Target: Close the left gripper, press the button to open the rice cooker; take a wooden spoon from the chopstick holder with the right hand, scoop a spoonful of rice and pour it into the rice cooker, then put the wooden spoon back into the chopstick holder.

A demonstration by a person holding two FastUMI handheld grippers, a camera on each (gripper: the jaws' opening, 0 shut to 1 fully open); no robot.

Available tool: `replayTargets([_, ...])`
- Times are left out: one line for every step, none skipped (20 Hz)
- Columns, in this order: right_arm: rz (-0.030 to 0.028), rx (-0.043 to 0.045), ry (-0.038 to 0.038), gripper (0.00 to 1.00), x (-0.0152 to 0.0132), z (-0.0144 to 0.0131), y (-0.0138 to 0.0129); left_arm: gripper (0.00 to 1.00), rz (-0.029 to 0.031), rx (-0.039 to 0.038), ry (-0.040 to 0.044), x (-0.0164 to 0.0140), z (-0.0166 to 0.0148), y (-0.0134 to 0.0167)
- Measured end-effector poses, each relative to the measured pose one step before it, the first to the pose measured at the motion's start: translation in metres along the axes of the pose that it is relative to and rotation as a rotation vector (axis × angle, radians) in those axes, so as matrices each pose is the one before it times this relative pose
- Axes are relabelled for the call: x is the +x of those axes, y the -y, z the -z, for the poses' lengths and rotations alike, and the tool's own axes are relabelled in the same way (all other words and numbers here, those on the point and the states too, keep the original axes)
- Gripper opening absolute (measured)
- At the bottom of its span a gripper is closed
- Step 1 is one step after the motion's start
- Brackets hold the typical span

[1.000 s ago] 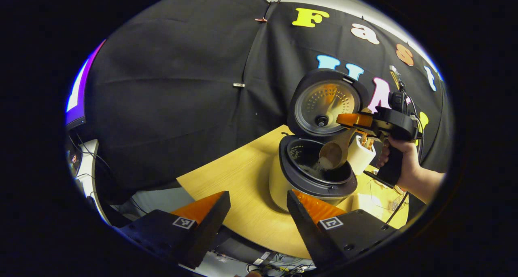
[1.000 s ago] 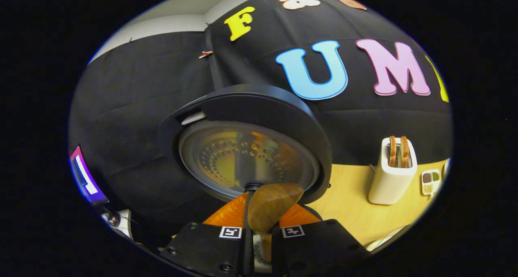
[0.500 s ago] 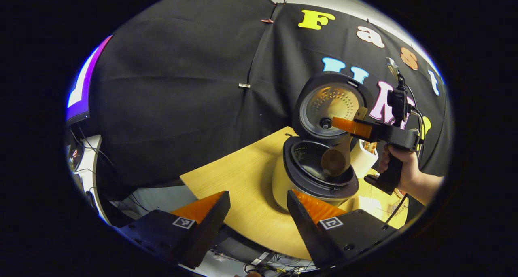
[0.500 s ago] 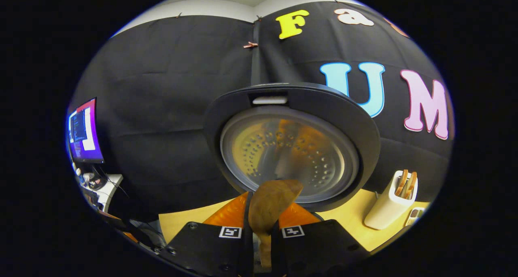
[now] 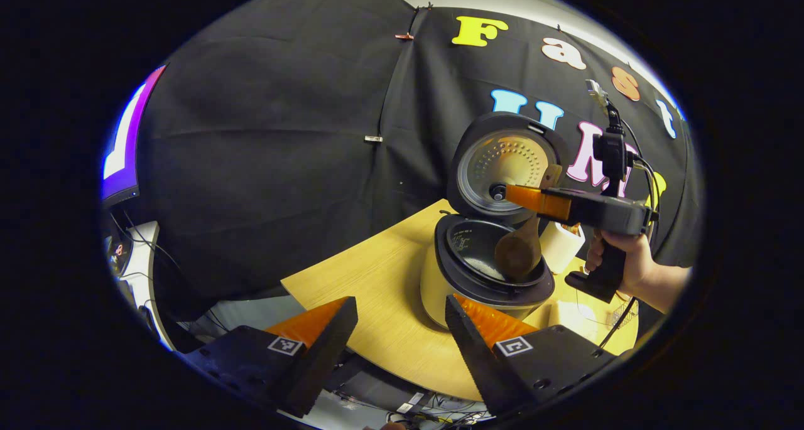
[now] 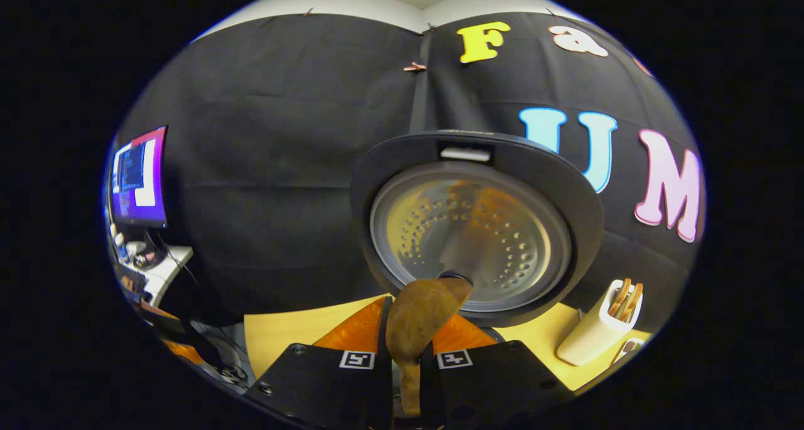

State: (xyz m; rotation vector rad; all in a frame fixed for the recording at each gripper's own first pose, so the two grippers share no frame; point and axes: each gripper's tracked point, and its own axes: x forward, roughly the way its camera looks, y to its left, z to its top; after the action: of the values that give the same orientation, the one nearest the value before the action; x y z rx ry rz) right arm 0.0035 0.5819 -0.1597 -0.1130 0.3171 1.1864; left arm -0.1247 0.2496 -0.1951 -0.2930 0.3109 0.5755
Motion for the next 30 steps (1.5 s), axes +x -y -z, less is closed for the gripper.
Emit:
replayTargets([0.01788, 0.06382, 0.01032, 0.21, -0.00289, -0.00801, 0.00618, 0.95, 0.00258, 0.0053, 0.00597, -0.00223, -0.00171, 0.00139])
replayTargets([0.01483, 0.04845, 0.01544, 0.21, -0.0046, -0.00824, 0.00574, 0.95, 0.00609, 0.00285, 0.00547, -0.00104, -0.00182, 0.00221])
replayTargets([0.0197, 0.05443, 0.01856, 0.21, -0.00496, -0.00913, 0.00996, 0.95, 0.00814, 0.00239, 0.00208, -0.00096, -0.00171, 0.00372])
replayTargets([0.02168, 0.05084, 0.01851, 0.21, -0.00662, -0.01023, 0.01062, 0.95, 0.00728, 0.00574, 0.00089, -0.00052, -0.00046, 0.00409])
replayTargets([0.02737, 0.05401, 0.01751, 0.21, -0.00756, -0.0105, 0.01248, 0.95, 0.00771, 0.00846, 0.00248, -0.00047, -0.00218, 0.00393])
replayTargets([0.02712, 0.05624, 0.0143, 0.21, -0.00811, -0.01001, 0.01366, 0.95, 0.01028, 0.00887, 0.00376, 0.00126, -0.00298, 0.00495])
replayTargets([0.03134, 0.05537, 0.01412, 0.21, -0.00699, -0.00857, 0.01583, 0.95, 0.01213, 0.00908, 0.0046, 0.00015, -0.00351, 0.00543])
replayTargets([0.03567, 0.05321, 0.01378, 0.21, -0.00853, -0.0104, 0.01757, 0.95, 0.0153, 0.00955, 0.00547, 0.00047, -0.00256, 0.00745])
replayTargets([0.03463, 0.04709, 0.01672, 0.2, -0.00838, -0.01024, 0.01626, 0.95, 0.01845, 0.00878, 0.00504, 0.0005, -0.00428, 0.00832])
replayTargets([0.0343, 0.0392, 0.02117, 0.21, -0.00891, -0.01181, 0.01726, 0.96, 0.01848, 0.00385, 0.00346, 0.00167, -0.00241, 0.00786])
replayTargets([0.03873, 0.02578, 0.02111, 0.21, -0.01263, -0.01344, 0.02141, 0.96, 0.02211, 0.00039, 0.00184, 0.0011, -0.00298, 0.00919])
replayTargets([0.04176, 0.01153, 0.02336, 0.21, -0.01116, -0.01287, 0.021, 0.95, 0.0212, 0.00036, -0.0005, 0.0009, -0.0004, 0.00936])
replayTargets([0.04259, 0.00137, 0.02391, 0.21, -0.01374, -0.01682, 0.02139, 0.95, 0.01718, 0.00502, -0.00227, 0.00143, -0.00076, 0.00878])
replayTargets([0.03909, -0.00142, 0.01852, 0.2, -0.01154, -0.01563, 0.02022, 0.96, 0.01456, 0.00637, -0.00267, 0.00317, 0.00031, 0.00901])
replayTargets([0.03742, -0.00193, 0.02055, 0.21, -0.00968, -0.01345, 0.01982, 0.96, 0.02074, 0.00376, -0.00005, 0.00356, -0.00145, 0.01012])
replayTargets([0.03605, -0.00065, 0.02949, 0.21, -0.00969, -0.01714, 0.0201, 0.96, 0.02297, 0.00171, -0.00121, 0.00389, -0.00013, 0.00988])
replayTargets([0.0384, -0.00408, 0.02777, 0.2, -0.00963, -0.01717, 0.02058, 0.96, 0.03205, 0.00534, -0.00561, 0.0049, 0.00046, 0.01137])
replayTargets([0.04199, -0.00242, 0.02629, 0.21, -0.00861, -0.01392, 0.02376, 0.95, 0.02266, 0.00904, -0.01221, 0.00365, 0.00374, 0.00739])
replayTargets([0.04297, 0.00616, 0.02326, 0.21, -0.00854, -0.01331, 0.02396, 0.96, 0.01884, 0.01015, -0.01026, 0.00484, 0.00219, 0.00559])
replayTargets([0.04018, 0.01843, 0.01848, 0.21, -0.00728, -0.01174, 0.0223, 0.95, 0.01486, 0.01031, -0.00847, 0.00363, 0.00224, 0.00463])
replayTargets([0.03897, 0.02153, 0.01503, 0.21, -0.00568, -0.0092, 0.02268, 0.96, 0.00799, 0.01136, -0.00445, 0.0031, -0.00052, 0.0024])
replayTargets([0.03943, 0.01855, 0.01462, 0.21, -0.00435, -0.00868, 0.02275, 0.95, 0.00703, 0.01309, -0.00333, 0.0053, -0.00176, 0.0034])
replayTargets([0.03911, 0.01032, 0.01188, 0.21, -0.00289, -0.00776, 0.02358, 0.95, 0.00245, 0.01483, -0.00202, 0.00298, -0.00272, 0.00275])
replayTargets([0.03704, 0.00822, 0.00728, 0.2, -0.00082, -0.00568, 0.02224, 0.95, -0.00058, 0.01345, 0.00121, 0.0032, -0.00343, 0.00316])
replayTargets([0.03486, 0.01235, 0.00386, 0.21, -0.00085, -0.00446, 0.02183, 0.95, -0.00131, 0.00707, 0.00437, 0.00216, -0.00505, 0.00382])
replayTargets([0.03059, 0.01759, 0.00283, 0.21, 0.00064, -0.00476, 0.01831, 0.96, -0.00228, 0.00119, 0.00602, 0.00351, -0.00458, 0.00473])
replayTargets([0.02663, 0.01842, 0.0037, 0.21, 0.00222, -0.00411, 0.01623, 0.96, -0.00327, -0.00179, 0.00564, 0.00123, -0.00426, 0.00487])
replayTargets([0.02314, 0.01769, 0.00306, 0.21, 0.00357, -0.00382, 0.01444, 0.95, -0.0056, 0.00086, 0.00379, 0.00238, -0.00278, 0.00468])
replayTargets([0.02096, 0.01432, 0.00421, 0.21, 0.00402, -0.00366, 0.01442, 0.95, -0.00704, 0.00612, -0.00246, 0.00141, -0.00132, 0.00442])
replayTargets([0.02249, 0.01123, 0.00271, 0.21, 0.00581, -0.00203, 0.01406, 0.95, -0.0105, 0.00815, -0.00684, 0.00292, 0.00071, 0.00414])
